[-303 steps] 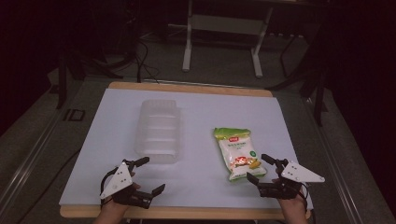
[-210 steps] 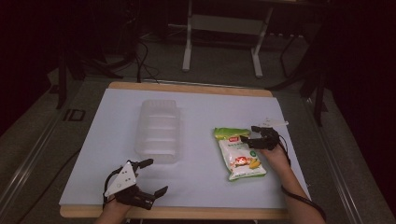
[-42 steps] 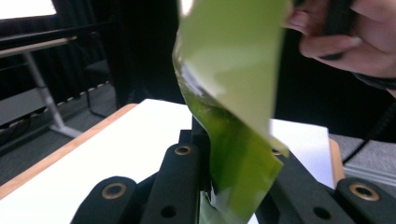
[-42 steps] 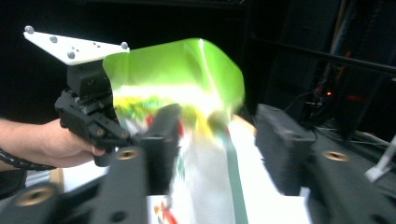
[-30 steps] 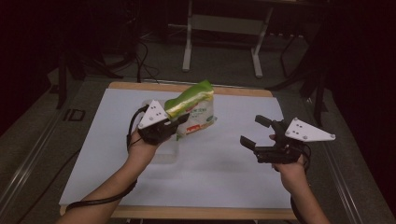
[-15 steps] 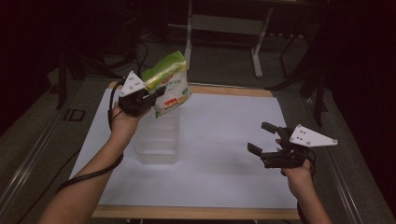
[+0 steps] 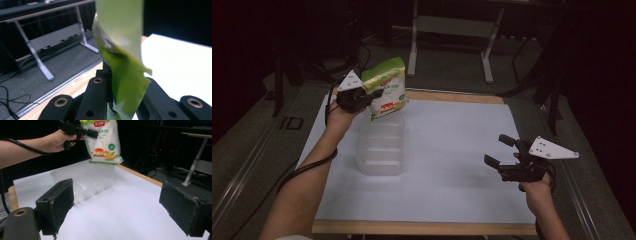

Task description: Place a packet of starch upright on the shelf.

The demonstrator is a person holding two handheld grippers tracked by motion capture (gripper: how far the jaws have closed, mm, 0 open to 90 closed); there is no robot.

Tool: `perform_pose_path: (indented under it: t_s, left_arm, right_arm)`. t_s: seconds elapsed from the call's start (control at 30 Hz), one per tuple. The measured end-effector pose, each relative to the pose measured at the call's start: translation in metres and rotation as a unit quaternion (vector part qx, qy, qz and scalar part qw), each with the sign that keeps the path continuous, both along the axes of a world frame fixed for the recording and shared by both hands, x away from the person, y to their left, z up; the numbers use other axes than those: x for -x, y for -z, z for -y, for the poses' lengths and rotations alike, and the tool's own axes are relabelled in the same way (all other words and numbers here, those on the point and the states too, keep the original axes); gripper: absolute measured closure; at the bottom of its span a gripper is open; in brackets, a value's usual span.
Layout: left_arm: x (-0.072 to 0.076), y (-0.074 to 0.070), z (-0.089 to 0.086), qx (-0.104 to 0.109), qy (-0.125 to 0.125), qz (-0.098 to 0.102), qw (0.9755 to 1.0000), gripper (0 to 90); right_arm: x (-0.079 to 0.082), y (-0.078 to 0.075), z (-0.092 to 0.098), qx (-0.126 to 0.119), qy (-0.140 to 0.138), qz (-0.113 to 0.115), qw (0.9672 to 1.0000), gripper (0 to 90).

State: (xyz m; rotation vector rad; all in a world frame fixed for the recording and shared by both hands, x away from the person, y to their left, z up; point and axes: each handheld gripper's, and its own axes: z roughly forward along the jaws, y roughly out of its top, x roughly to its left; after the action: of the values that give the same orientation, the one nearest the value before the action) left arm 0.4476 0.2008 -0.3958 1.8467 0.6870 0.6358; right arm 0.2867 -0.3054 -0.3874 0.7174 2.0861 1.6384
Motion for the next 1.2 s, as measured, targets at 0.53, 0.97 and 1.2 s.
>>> perform_pose_path:
  t_s: [0.53,0.97,1.2]
  left_arm:
    - [-0.025,0.039,-0.012,-0.065,0.077,-0.016,0.9948,83.7]
    - [-0.034,0.074,-0.016,-0.103,0.099,-0.043,0.9888,83.5]
    - [-0.03,0.068,-0.017,-0.091,0.091,-0.034,0.991,65.7]
  right_arm:
    - [-0.003,0.004,0.002,-0.001,-0.002,-0.008,1.0,13.2]
    - [-0.007,0.016,0.0,-0.001,-0.011,-0.027,0.9996,13.3]
    - [-0.007,0.017,-0.001,-0.002,-0.013,-0.029,0.9995,13.2]
